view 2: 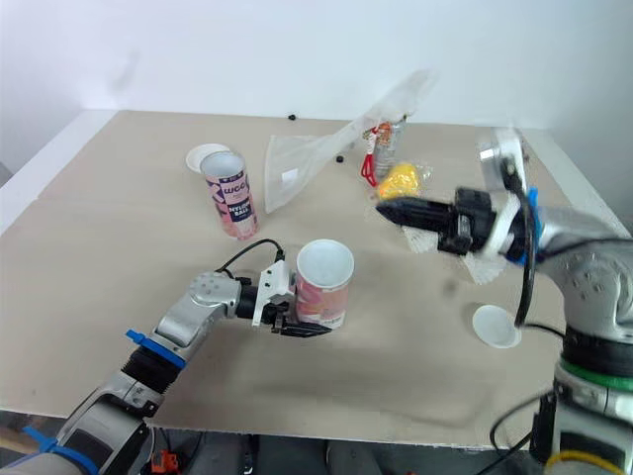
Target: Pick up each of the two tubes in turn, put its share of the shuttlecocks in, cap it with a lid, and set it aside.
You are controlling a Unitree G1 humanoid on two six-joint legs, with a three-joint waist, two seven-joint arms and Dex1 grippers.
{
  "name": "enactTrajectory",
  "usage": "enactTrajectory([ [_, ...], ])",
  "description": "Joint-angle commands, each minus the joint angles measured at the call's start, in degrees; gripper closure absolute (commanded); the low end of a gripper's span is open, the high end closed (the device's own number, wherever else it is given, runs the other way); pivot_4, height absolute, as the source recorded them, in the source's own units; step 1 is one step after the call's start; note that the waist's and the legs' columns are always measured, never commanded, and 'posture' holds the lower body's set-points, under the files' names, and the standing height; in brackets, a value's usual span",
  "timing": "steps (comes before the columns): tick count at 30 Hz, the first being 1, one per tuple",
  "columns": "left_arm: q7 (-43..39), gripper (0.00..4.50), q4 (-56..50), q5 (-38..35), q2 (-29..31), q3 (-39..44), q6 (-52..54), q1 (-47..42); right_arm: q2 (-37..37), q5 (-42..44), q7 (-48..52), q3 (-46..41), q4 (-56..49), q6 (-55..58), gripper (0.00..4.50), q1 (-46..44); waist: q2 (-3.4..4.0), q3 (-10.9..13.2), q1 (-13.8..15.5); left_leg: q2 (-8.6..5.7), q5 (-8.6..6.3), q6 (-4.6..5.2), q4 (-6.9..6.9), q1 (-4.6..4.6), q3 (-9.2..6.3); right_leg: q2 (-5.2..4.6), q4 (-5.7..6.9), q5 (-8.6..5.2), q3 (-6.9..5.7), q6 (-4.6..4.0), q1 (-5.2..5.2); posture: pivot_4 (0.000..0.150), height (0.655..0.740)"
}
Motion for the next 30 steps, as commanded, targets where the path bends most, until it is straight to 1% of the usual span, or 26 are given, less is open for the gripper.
enactTrajectory([
  [1, 0.9, 1.4, 1.5, 0.9, -0.2, -0.3, 0.8, 0.8, 1.8, -6.6, -1.3, -0.1, -6.2, -12.7, 4.43, 10.9, 0.0, 0.0, 0.1, -0.01, 0.0, 0.0, -0.01, 0.03, -0.06, 0.01, -0.05, 0.0, -0.05, 0.01, 0.07, 0.15, 0.74],
  [2, 0.9, 1.06, 1.7, 1.1, -0.3, -0.3, 0.2, 0.6, 2.6, -7.3, -1.2, 0.3, -6.7, -14.7, 4.48, 13.5, 0.2, 0.1, -0.1, -0.01, 0.0, 0.0, 0.0, 0.03, -0.08, 0.01, -0.05, -0.01, -0.07, 0.01, 0.09, 0.15, 0.74],
  [3, 0.9, 0.69, 1.8, 1.2, -0.4, -0.3, 0.0, 0.5, 3.1, -7.8, -0.7, 0.7, -7.1, -16.2, 3.99, 15.4, 0.34, 0.1, -0.1, -0.02, 0.01, 0.01, 0.04, -0.01, 0.01, 0.0, -0.07, 0.02, 0.05, -0.01, 0.03, 0.15, 0.74],
  [4, 0.7, 0.49, 1.9, 1.2, -0.4, -0.3, -0.4, 0.5, 3.7, -7.7, -0.4, 1.1, -7.4, -17.0, 3.86, 17.0, 0.31, 0.1, -0.1, -0.09, 0.03, 0.04, 0.04, -0.01, 0.08, -0.02, -0.09, 0.04, 0.16, -0.03, 0.01, 0.15, 0.74],
  [5, 0.5, 0.08, 2.1, 1.3, -0.4, -0.3, -0.9, 0.4, 4.3, -7.9, -0.2, 1.7, -7.6, -18.0, 3.51, 18.4, 0.27, 0.1, -0.1, -0.1, 0.04, 0.06, 0.06, 0.03, 0.03, 0.0, -0.13, 0.05, 0.16, -0.07, 0.04, 0.15, 0.74],
  [6, 0.4, 0.0, 2.1, 1.2, -0.4, -0.2, -1.2, 0.4, 4.7, -8.3, 0.3, 2.4, -7.4, -19.8, 3.09, 19.6, 0.25, 0.1, -0.1, -0.1, 0.05, 0.07, 0.07, 0.02, 0.0, 0.0, -0.12, 0.07, 0.15, -0.09, 0.04, 0.15, 0.74],
  [8, 0.0, 0.0, 1.9, 1.0, -0.3, -0.1, -1.3, 0.3, 4.8, -9.3, 1.3, 3.6, -6.9, -22.7, 2.59, 21.3, 0.25, 0.1, -0.1, -0.1, 0.05, 0.08, 0.07, 0.04, -0.02, 0.01, -0.13, 0.07, 0.15, -0.1, 0.05, 0.15, 0.74],
  [9, -0.4, 0.0, 1.9, 0.9, -0.2, -0.1, -1.5, 0.2, 4.8, -10.3, 2.2, 4.7, -6.3, -24.5, 1.98, 22.2, 0.26, 0.1, -0.1, -0.1, 0.05, 0.07, 0.07, 0.04, -0.02, 0.01, -0.13, 0.06, 0.15, -0.11, 0.05, 0.15, 0.74],
  [12, -0.8, 0.0, 1.9, 0.9, -0.2, -0.1, -2.3, 0.1, 4.2, -12.6, 4.9, 7.8, -4.9, -29.1, 0.6, 24.7, 0.25, 0.1, -0.1, -0.1, 0.05, 0.07, 0.04, 0.03, 0.0, 0.01, -0.13, 0.03, 0.15, -0.15, 0.03, 0.15, 0.74],
  [13, -0.8, 0.0, 1.5, 0.9, -0.1, -0.2, -2.4, 0.3, 4.2, -12.9, 5.4, 8.2, -4.7, -30.2, 0.29, 25.4, 0.25, 0.1, -0.1, -0.1, 0.05, 0.07, 0.02, 0.03, -0.01, 0.02, -0.13, 0.01, 0.14, -0.16, 0.02, 0.15, 0.74],
  [14, -0.8, 0.0, 1.0, 0.7, -0.1, 0.0, -2.4, 0.5, 4.3, -13.8, 6.3, 9.2, -4.1, -32.2, 0.13, 25.9, 0.25, 0.1, -0.1, -0.1, 0.05, 0.07, 0.0, 0.02, -0.01, 0.02, -0.13, 0.0, 0.15, -0.15, 0.02, 0.15, 0.74],
  [17, -0.8, 0.0, 0.3, -0.1, -0.1, 0.9, -2.4, 1.0, 4.9, -15.3, 7.4, 11.3, -1.5, -36.0, 0.13, 25.8, 0.24, 0.2, -0.1, -0.1, 0.04, 0.06, -0.01, 0.02, -0.01, 0.02, -0.13, -0.01, 0.15, -0.11, 0.02, 0.15, 0.74],
  [24, -1.8, 0.0, 0.4, -0.8, 1.6, 2.2, -3.1, 0.8, 7.3, -19.6, 9.5, 17.1, 6.6, -44.6, 0.13, 20.1, 0.21, 0.2, -0.2, -0.07, 0.04, 0.05, -0.01, 0.05, -0.04, 0.09, -0.12, 0.03, 0.14, -0.13, 0.01, 0.15, 0.74],
  [30, -2.4, 0.0, -0.1, -3.0, 2.6, 4.2, -1.8, 0.0, 10.1, -21.0, 10.7, 20.8, 12.4, -49.1, 0.13, 14.8, 0.19, 0.2, -0.2, -0.06, 0.04, 0.05, -0.01, 0.04, -0.04, 0.1, -0.12, 0.12, 0.13, 0.03, 0.01, 0.15, 0.74],
])
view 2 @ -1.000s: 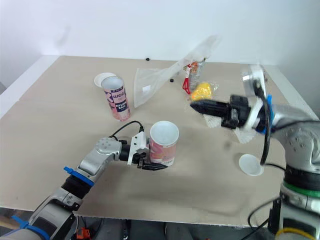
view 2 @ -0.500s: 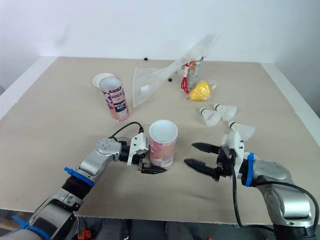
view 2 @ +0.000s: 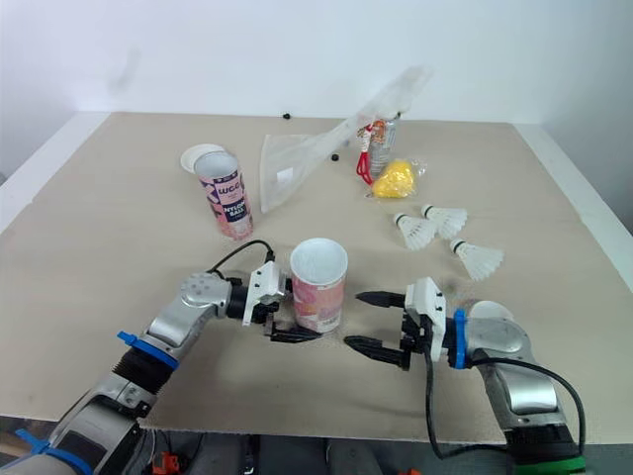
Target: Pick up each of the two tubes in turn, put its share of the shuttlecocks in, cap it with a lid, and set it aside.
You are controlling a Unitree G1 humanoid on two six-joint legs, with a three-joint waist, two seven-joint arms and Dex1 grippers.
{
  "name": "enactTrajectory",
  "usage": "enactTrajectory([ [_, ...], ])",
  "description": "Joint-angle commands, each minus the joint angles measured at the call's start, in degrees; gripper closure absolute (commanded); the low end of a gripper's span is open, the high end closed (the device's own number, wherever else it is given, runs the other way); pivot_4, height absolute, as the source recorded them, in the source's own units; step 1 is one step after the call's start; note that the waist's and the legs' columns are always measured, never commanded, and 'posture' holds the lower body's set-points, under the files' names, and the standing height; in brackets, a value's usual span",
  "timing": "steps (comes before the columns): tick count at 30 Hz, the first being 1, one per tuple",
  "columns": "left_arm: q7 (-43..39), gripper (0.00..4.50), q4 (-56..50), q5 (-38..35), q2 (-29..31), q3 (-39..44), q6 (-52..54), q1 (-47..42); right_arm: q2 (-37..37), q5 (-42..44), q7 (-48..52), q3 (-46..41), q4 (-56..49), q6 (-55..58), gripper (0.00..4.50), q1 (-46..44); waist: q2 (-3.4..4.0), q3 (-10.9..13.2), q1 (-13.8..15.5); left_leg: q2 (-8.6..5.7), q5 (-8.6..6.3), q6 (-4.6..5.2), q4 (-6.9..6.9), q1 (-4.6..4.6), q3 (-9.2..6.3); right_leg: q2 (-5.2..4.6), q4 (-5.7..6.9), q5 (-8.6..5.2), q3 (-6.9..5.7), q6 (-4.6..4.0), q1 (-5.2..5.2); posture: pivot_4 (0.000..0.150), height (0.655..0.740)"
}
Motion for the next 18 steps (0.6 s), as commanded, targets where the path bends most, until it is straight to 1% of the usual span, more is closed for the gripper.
enactTrajectory([
  [1, -0.3, 0.0, -1.6, -2.0, 0.7, 2.3, 0.5, -0.7, 1.4, -0.6, 1.1, 1.3, 1.7, -3.3, 0.13, -2.6, -0.01, 0.0, 0.0, 0.0, 0.0, 0.0, 0.0, -0.01, -0.01, 0.0, 0.0, -0.01, 0.0, 0.01, 0.01, 0.15, 0.74],
  [10, -0.7, 0.0, -5.4, -2.2, 4.1, 3.3, 0.6, 2.1, 4.1, -2.4, 2.7, 5.7, 5.3, -7.2, 0.13, -5.5, -0.02, 0.0, 0.0, -0.01, -0.02, -0.04, -0.05, -0.04, -0.04, 0.01, 0.01, -0.08, -0.01, 0.04, 0.0, 0.15, 0.74],
  [18, 1.1, 0.0, -12.0, -3.0, 6.5, 4.7, 3.0, 5.5, 7.4, -4.9, 2.3, 7.9, 11.5, -10.7, 0.13, -10.1, -0.03, 0.0, 0.0, 0.01, -0.02, -0.04, -0.01, -0.03, -0.05, 0.01, 0.03, -0.01, -0.02, 0.01, 0.02, 0.15, 0.74],
])
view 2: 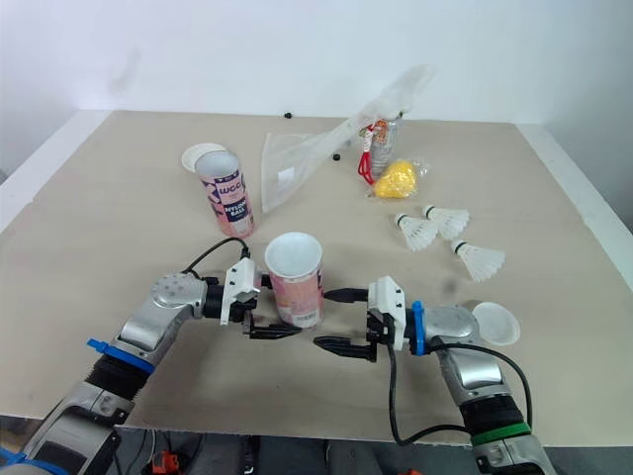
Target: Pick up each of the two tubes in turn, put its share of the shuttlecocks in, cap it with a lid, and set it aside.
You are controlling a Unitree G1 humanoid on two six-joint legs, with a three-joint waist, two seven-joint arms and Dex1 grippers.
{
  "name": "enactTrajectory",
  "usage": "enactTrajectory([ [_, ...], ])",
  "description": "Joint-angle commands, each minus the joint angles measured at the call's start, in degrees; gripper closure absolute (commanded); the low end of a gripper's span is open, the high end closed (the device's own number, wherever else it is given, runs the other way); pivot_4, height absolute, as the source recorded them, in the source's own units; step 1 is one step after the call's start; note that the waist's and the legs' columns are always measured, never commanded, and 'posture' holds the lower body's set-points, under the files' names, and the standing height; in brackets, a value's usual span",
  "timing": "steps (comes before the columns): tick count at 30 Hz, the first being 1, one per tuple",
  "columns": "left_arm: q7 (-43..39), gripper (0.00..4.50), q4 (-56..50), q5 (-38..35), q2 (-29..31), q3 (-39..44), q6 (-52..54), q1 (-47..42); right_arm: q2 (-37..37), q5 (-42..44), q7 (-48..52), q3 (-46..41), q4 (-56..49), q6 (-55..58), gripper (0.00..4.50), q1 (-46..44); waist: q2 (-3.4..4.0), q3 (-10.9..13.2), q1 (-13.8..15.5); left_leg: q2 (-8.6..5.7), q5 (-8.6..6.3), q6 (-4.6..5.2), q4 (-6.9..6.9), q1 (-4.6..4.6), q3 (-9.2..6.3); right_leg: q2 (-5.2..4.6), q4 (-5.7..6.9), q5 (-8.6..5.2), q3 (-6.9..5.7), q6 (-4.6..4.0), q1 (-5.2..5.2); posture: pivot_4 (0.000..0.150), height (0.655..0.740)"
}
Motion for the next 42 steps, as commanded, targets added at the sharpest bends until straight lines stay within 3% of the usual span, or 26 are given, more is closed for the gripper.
enactTrajectory([
  [1, 1.1, 0.0, -4.9, -1.6, 1.5, 2.1, 1.1, 1.7, 1.0, -0.8, -0.2, 0.1, 2.2, -2.1, 0.13, -2.6, 0.0, 0.0, 0.0, 0.0, 0.0, 0.0, 0.0, 0.0, -0.01, 0.0, 0.0, 0.0, -0.01, 0.0, 0.0, 0.15, 0.74],
  [23, 2.8, 0.0, -8.4, -3.0, 5.5, 4.7, 1.6, 5.8, 5.4, -1.5, -1.3, 1.8, 5.3, -0.6, 0.13, -5.4, 0.0, 0.0, 0.0, 0.02, 0.0, 0.0, 0.0, 0.01, 0.0, 0.0, 0.03, 0.04, -0.02, -0.1, 0.0, 0.15, 0.74],
  [42, 3.8, 0.0, -10.1, -3.6, 5.3, 4.9, 1.7, 7.9, 9.4, -3.7, -2.4, 4.5, 8.2, -1.6, 0.13, -7.1, 0.0, 0.0, 0.0, 0.06, 0.01, -0.01, 0.02, 0.05, 0.01, 0.02, 0.06, 0.06, -0.03, -0.09, 0.0, 0.15, 0.74],
])
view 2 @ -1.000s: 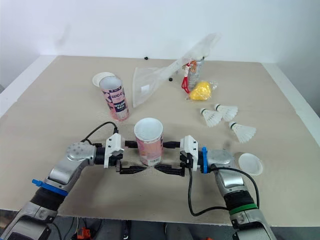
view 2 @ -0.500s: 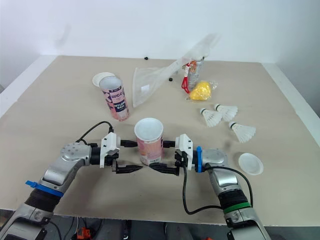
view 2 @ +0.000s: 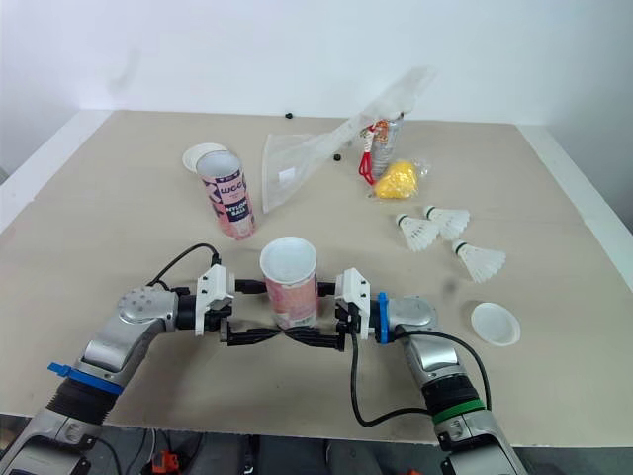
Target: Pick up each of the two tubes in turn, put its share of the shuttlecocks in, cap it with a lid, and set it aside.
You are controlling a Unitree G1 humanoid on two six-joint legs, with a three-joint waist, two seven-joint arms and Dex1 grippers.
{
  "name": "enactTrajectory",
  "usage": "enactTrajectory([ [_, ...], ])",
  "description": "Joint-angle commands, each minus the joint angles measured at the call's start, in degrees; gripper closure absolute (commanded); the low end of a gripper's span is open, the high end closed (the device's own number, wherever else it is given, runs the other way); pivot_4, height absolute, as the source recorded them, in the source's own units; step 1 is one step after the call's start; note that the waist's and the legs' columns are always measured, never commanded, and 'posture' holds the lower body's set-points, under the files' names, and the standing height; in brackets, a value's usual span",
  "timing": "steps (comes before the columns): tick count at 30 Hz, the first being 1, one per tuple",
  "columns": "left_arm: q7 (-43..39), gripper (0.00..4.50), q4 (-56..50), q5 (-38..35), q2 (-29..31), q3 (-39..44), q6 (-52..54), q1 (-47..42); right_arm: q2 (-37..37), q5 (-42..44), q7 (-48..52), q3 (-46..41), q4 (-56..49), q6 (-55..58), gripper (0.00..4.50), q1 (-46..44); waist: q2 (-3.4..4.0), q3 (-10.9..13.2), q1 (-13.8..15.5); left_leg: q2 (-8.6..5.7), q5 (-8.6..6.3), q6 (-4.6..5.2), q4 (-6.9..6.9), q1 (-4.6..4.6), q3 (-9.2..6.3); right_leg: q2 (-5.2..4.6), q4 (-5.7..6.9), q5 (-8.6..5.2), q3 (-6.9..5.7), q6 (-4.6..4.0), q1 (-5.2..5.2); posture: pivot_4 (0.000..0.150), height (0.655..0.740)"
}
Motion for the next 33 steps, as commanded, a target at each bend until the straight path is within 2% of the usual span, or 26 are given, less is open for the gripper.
enactTrajectory([
  [1, 0.4, 0.0, -2.9, -1.3, 0.2, 1.0, -0.4, 0.2, 1.2, -0.4, -0.1, 0.7, 0.7, -1.0, 0.13, -1.4, 0.0, 0.0, 0.0, 0.02, 0.0, 0.0, 0.0, 0.01, 0.0, 0.02, 0.0, 0.01, 0.0, -0.01, 0.0, 0.15, 0.74],
  [21, -0.3, 0.0, -6.2, -7.4, 1.5, 4.9, 2.6, 3.7, 4.0, -2.0, 0.6, 1.6, 7.1, -4.2, 0.13, -4.5, -0.02, 0.0, -0.1, 0.15, 0.05, -0.06, 0.01, 0.23, 0.09, 0.09, 0.21, 0.05, -0.02, -0.14, 0.02, 0.15, 0.74],
  [24, -0.4, 0.0, -6.3, -7.0, 1.9, 4.8, 1.9, 4.2, 3.6, -2.1, 1.3, 1.7, 7.4, -4.7, 0.77, -4.4, -0.02, 0.0, -0.1, 0.15, 0.09, -0.12, 0.01, 0.29, 0.1, 0.09, 0.25, 0.05, -0.02, -0.16, 0.04, 0.15, 0.74],
  [26, -0.6, 0.0, -6.0, -6.2, 2.4, 4.5, 0.6, 4.5, 3.4, -2.3, 1.4, 1.7, 7.7, -4.9, 1.6, -4.4, -0.02, 0.0, -0.1, 0.15, 0.1, -0.14, 0.01, 0.31, 0.11, 0.09, 0.26, 0.05, -0.01, -0.17, 0.05, 0.15, 0.74],
  [27, -0.6, 0.0, -5.7, -5.8, 2.6, 4.5, -0.1, 4.6, 3.3, -2.4, 1.4, 1.6, 7.7, -5.0, 1.73, -4.4, -0.02, 0.0, -0.1, 0.15, 0.1, -0.15, 0.01, 0.32, 0.11, 0.09, 0.27, 0.03, -0.01, -0.2, 0.05, 0.15, 0.74],
  [33, -0.3, 0.0, -4.4, -4.7, 3.0, 4.1, -2.7, 4.1, 2.4, -2.2, 1.3, 1.0, 6.4, -4.9, 1.73, -4.0, -0.02, 0.0, -0.1, 0.15, 0.13, -0.17, 0.01, 0.33, 0.12, 0.08, 0.3, -0.05, 0.0, -0.36, 0.05, 0.15, 0.74],
])
